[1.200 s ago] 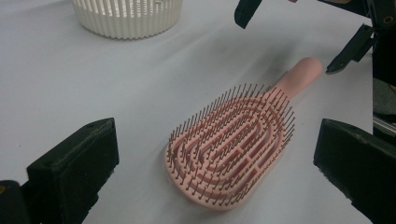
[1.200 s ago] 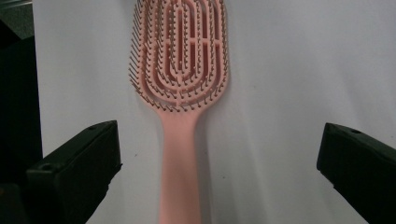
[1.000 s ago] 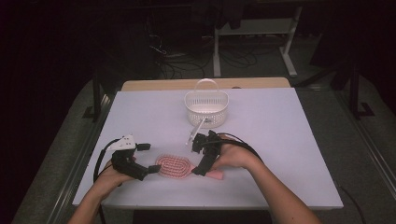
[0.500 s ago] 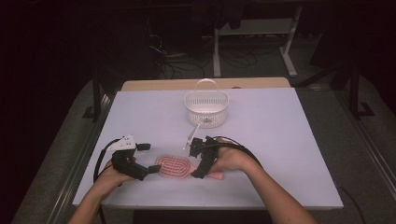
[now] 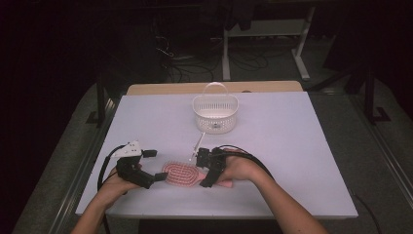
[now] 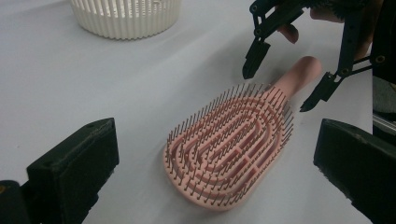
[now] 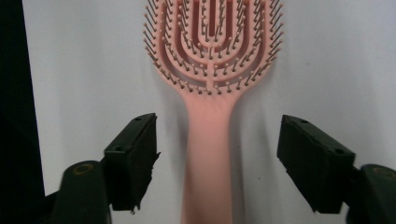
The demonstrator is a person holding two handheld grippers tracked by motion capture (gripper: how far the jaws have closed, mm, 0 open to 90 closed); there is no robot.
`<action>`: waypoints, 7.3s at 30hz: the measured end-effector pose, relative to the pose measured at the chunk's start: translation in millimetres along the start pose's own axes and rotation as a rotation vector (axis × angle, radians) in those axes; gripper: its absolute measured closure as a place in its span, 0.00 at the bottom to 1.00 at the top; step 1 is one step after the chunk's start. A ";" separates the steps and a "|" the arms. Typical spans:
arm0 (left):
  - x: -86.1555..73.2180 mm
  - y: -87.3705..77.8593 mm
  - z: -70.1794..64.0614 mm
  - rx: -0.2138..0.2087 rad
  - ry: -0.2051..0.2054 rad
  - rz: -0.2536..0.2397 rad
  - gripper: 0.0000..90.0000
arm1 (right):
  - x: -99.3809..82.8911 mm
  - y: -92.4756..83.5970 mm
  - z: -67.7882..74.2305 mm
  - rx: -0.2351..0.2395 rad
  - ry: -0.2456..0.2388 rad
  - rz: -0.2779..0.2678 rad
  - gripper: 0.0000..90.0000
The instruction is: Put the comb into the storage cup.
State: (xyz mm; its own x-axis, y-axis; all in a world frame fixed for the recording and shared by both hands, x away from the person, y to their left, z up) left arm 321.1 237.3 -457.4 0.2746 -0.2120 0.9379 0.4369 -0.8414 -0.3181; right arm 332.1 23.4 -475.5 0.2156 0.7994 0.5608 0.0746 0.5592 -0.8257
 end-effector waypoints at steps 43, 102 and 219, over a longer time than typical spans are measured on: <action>-0.5 -0.2 1.0 0.003 -0.005 -0.002 0.00 | 5.8 13.2 7.5 -0.040 -0.037 0.138 0.76; -3.9 4.8 0.1 0.000 -0.006 0.015 0.00 | -20.9 -71.2 -31.3 -0.149 0.148 -0.289 0.76; 102.1 84.7 -5.9 -0.041 -0.053 -0.108 0.00 | -30.9 -113.5 -51.2 -0.222 0.212 -0.668 0.76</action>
State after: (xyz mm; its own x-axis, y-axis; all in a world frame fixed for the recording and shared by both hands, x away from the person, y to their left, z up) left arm 381.0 141.4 -387.8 0.2732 -0.0937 0.9574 0.4316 -0.8775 -0.2090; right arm 366.8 -76.0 -402.2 0.2371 0.2316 0.9435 0.4463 0.8366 -0.3176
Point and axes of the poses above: each handheld gripper's, and its own axes: y roughly forward along the jaws, x roughly out of its top, z roughly to its left, the point moved 5 cm from there along y, roughly forward along the jaws, and after that the axes turned 13 degrees about -z, right-handed, at the moved point
